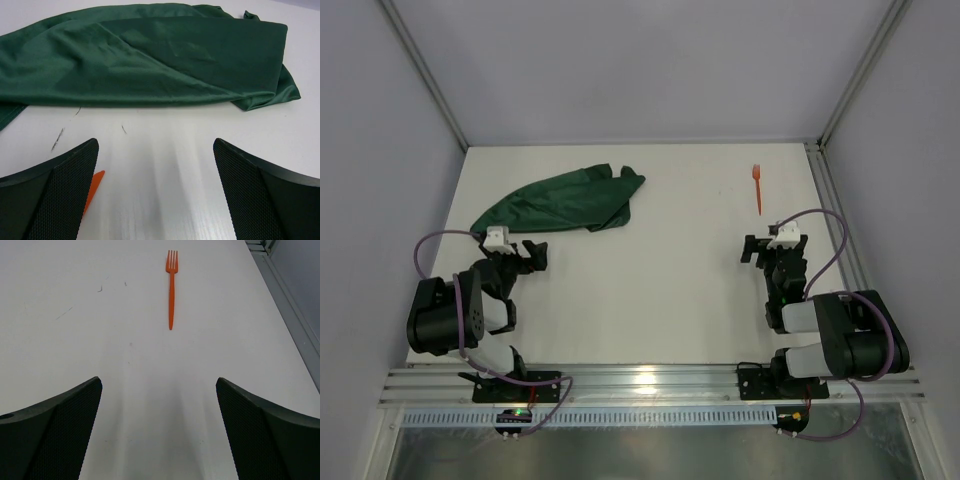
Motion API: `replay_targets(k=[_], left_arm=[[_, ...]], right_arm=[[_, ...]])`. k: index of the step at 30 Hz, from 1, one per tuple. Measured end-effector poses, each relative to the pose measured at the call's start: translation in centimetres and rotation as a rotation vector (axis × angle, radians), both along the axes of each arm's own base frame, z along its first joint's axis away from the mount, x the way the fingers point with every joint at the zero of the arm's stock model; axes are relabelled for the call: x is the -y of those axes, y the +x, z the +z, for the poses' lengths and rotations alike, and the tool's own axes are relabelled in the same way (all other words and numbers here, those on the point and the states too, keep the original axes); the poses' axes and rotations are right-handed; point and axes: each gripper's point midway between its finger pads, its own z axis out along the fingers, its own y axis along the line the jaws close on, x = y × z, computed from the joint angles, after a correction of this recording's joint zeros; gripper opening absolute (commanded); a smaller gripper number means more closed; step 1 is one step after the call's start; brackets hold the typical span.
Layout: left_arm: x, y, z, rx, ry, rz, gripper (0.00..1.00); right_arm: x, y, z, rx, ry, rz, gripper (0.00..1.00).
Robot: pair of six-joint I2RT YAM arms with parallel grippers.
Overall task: Fold the napkin into a case and place the utensils inside
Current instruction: Pick up the crumpled napkin from the corner of the board.
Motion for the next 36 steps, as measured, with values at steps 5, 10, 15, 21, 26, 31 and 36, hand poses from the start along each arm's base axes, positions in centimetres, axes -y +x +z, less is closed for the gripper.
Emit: replay_targets(k=[5, 10, 15, 21, 26, 31, 36], left_arm=[[0.1, 0.1, 0.1, 0.003, 0.000, -0.008, 0.99], [0.2, 0.3, 0.4, 0.013, 0.003, -0.016, 0.99], [0.3, -0.2, -0.1, -0.002, 0.000, -0.015, 0.99], [0.5, -1.2, -0.9, -0.028, -0.012, -0.017, 0.99], [-2.1, -1.2, 7.2, 0.157, 0.025, 0.020, 0.99], [-2.0, 2.7, 18.0, 0.279, 0.261, -0.082, 0.98], [2.6, 5.7, 15.5, 0.052, 0.454, -0.274, 0.99]], right_arm=[[0.7, 1.1, 0.6, -0.001, 0.023, -0.041, 0.99], [1.4, 1.4, 0.6, -0.018, 0.041, -0.063, 0.99], [1.5, 1.4, 4.9, -0.006, 0.061, -0.072, 0.96], [1.0, 0.7, 19.5, 0.240, 0.136, -0.049, 0.88], [-0.8, -0.6, 22.8, 0.277, 0.200, 0.010, 0.88], [-3.2, -0.5, 19.7, 0.146, 0.231, 0.061, 0.87], [-5.0, -0.5, 17.7, 0.019, 0.248, 0.100, 0.87]])
